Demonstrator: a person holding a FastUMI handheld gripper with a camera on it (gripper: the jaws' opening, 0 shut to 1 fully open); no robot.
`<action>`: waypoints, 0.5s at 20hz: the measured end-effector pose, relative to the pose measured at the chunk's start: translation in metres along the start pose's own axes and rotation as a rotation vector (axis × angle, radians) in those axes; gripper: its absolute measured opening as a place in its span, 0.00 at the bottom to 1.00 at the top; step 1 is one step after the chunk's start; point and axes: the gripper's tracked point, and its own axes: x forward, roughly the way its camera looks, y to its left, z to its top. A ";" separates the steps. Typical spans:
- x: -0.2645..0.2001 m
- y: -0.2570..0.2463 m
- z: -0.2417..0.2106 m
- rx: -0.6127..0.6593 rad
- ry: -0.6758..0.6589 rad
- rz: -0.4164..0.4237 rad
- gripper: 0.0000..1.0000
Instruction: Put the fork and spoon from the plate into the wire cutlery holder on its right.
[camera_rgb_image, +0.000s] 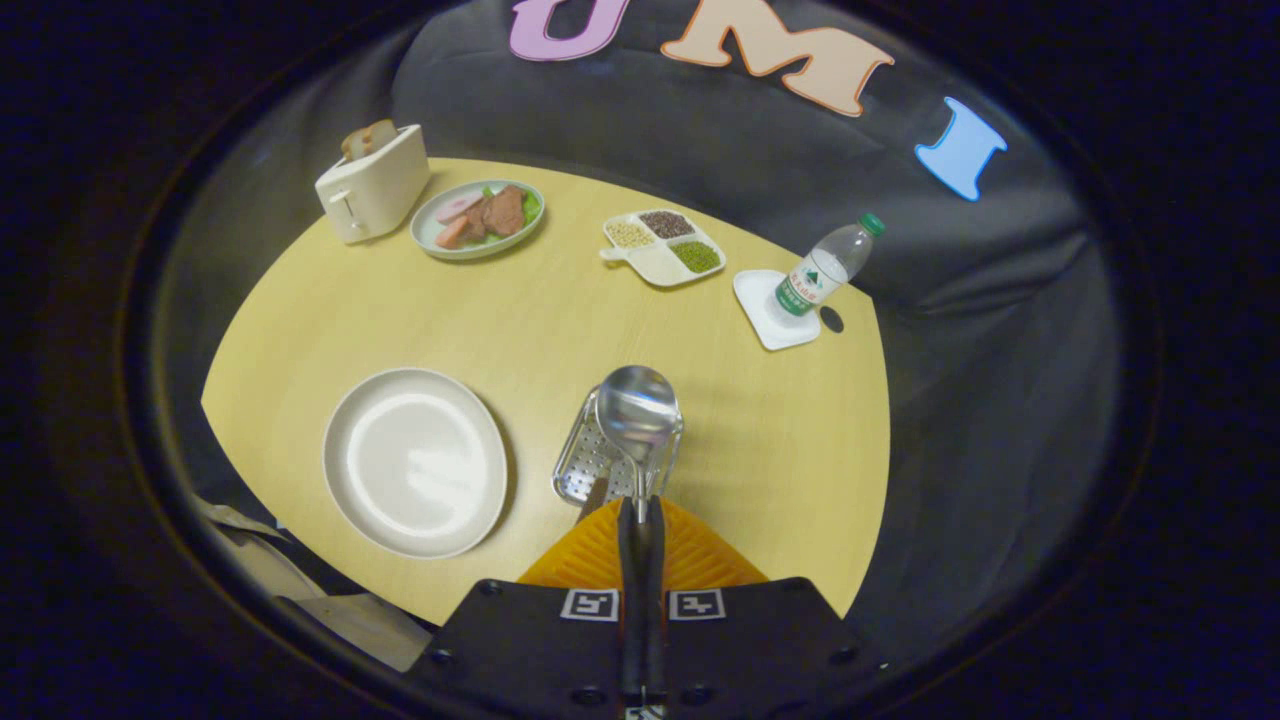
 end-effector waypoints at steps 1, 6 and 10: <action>0.004 -0.001 -0.002 -0.002 0.011 0.001 0.04; 0.016 0.004 -0.008 0.005 0.044 0.022 0.07; 0.017 0.004 0.000 0.040 0.017 0.023 0.12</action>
